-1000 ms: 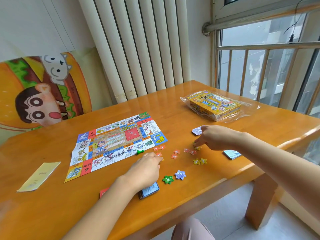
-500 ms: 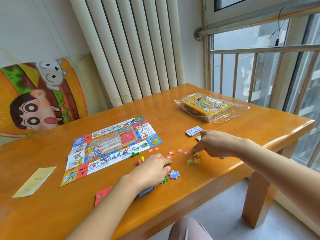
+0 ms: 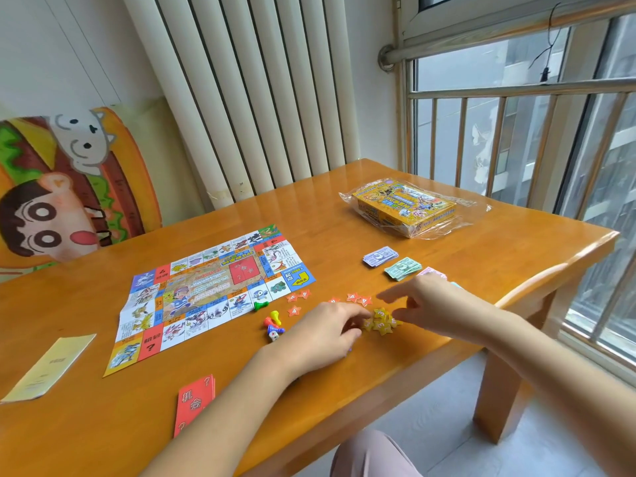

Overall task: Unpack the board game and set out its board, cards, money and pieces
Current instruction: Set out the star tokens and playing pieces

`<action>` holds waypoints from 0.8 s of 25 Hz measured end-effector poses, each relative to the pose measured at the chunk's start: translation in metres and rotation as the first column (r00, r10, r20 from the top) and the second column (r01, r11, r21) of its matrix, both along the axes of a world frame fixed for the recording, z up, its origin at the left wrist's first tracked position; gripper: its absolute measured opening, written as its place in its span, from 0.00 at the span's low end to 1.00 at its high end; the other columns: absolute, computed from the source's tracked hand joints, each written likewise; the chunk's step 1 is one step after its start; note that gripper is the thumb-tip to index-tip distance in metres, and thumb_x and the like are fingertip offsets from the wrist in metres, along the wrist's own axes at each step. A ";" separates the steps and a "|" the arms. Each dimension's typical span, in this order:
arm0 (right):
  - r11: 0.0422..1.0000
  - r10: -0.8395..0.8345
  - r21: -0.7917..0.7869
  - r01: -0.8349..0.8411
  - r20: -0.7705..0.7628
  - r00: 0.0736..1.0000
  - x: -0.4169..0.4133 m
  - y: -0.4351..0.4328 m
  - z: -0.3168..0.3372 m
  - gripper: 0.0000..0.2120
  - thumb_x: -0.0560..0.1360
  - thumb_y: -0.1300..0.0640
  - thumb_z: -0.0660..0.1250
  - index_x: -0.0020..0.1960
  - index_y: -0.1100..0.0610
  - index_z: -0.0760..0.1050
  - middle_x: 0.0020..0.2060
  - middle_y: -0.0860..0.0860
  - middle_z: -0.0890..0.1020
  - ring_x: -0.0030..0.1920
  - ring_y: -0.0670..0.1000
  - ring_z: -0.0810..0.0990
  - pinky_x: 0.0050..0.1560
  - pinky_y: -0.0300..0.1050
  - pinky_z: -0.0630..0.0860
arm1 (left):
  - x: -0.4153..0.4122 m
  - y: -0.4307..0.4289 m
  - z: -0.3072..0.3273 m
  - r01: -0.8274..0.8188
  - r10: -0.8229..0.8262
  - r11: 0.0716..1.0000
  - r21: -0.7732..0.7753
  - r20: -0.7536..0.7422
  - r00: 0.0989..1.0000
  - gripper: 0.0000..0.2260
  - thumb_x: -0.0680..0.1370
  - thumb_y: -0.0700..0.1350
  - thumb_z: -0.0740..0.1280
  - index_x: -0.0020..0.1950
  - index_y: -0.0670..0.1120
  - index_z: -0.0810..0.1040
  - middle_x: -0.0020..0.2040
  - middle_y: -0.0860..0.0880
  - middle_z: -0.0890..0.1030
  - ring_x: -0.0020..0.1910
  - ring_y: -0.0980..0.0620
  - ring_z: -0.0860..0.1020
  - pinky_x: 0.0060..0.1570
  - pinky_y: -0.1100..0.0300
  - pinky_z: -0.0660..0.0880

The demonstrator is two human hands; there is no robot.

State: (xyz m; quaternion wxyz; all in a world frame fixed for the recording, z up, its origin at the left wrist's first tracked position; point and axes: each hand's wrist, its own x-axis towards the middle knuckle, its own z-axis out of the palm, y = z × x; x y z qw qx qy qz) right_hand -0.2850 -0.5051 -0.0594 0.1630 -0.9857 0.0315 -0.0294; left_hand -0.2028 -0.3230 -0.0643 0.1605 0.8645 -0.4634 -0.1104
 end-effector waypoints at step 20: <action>0.879 -0.226 0.423 0.220 -0.037 0.973 0.005 0.035 -0.023 0.15 0.72 0.61 0.69 0.56 0.48 0.77 0.47 0.46 0.74 0.40 0.43 0.73 0.35 0.33 0.69 | 0.016 -0.008 0.002 -0.125 0.119 0.991 -0.045 -0.115 0.986 0.10 0.78 0.45 0.64 0.54 0.52 0.83 0.52 0.53 0.83 0.50 0.58 0.79 0.49 0.66 0.73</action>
